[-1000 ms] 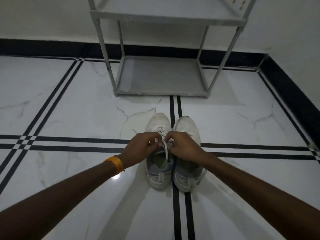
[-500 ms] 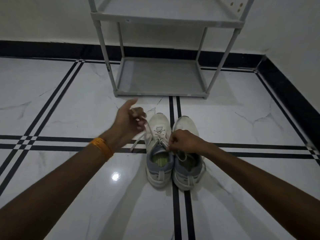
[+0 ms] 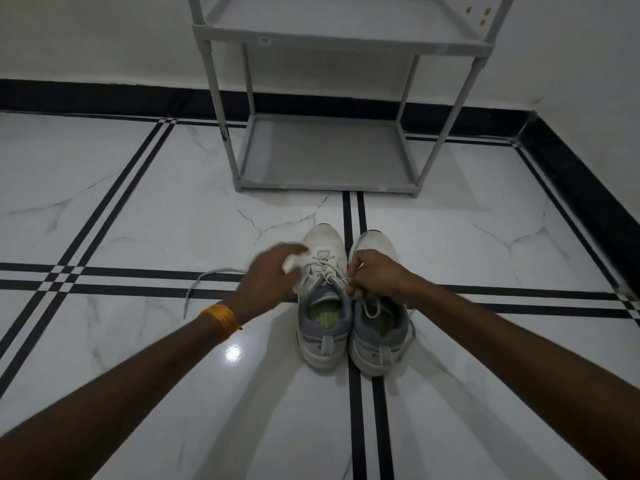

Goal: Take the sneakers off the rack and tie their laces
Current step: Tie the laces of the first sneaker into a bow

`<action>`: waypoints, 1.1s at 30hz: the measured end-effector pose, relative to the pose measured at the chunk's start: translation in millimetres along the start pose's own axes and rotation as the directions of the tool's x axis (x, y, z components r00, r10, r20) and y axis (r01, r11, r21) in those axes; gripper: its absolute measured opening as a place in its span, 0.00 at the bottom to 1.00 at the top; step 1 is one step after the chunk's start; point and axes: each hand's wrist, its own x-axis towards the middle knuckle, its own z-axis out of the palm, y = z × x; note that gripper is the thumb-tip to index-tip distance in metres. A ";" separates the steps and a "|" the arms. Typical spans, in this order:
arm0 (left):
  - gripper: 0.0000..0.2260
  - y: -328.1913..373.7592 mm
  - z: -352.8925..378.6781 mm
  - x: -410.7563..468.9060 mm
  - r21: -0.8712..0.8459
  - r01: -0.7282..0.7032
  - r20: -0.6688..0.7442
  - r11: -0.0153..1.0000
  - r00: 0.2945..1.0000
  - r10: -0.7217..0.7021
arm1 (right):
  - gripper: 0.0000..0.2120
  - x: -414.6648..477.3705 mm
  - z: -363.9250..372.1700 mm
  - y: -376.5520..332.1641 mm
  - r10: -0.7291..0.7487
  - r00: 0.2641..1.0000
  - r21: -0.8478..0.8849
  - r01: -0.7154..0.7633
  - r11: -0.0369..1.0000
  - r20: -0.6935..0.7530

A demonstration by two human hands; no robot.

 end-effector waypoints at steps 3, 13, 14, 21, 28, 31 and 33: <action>0.10 4.6 9.9 0.7 0.088 -0.010 0.242 0.996 0.970 -0.012 | 0.09 0.1 0.4 -6.1 0.098 0.995 0.087 -0.100 0.991 0.030; 0.05 11.5 17.5 7.0 -0.075 0.121 0.103 0.990 0.988 -0.113 | 0.06 4.8 16.9 4.0 -0.058 0.960 0.015 0.065 0.998 -0.275; 0.07 10.8 17.4 8.3 -0.082 0.127 0.087 0.989 0.989 -0.120 | 0.08 4.2 18.6 3.7 -0.084 0.949 -0.008 0.086 0.996 -0.305; 0.16 13.3 22.0 8.5 -0.095 0.148 0.025 0.984 0.989 -0.147 | 0.14 2.1 27.6 10.6 -0.251 0.891 -0.290 0.143 0.946 -0.378; 0.18 12.1 27.4 6.0 -0.011 0.137 0.048 0.991 0.990 -0.136 | 0.14 -1.1 30.2 17.1 -0.358 0.883 -0.449 0.199 0.871 -0.303; 0.18 7.6 33.4 4.5 0.031 0.123 0.053 0.992 0.991 -0.124 | 0.13 -1.2 37.7 17.5 -0.426 0.871 -0.589 0.215 0.779 -0.244; 0.18 7.1 37.2 4.1 0.052 0.121 0.057 0.991 0.991 -0.124 | 0.13 0.3 39.6 17.8 -0.453 0.861 -0.637 0.217 0.740 -0.233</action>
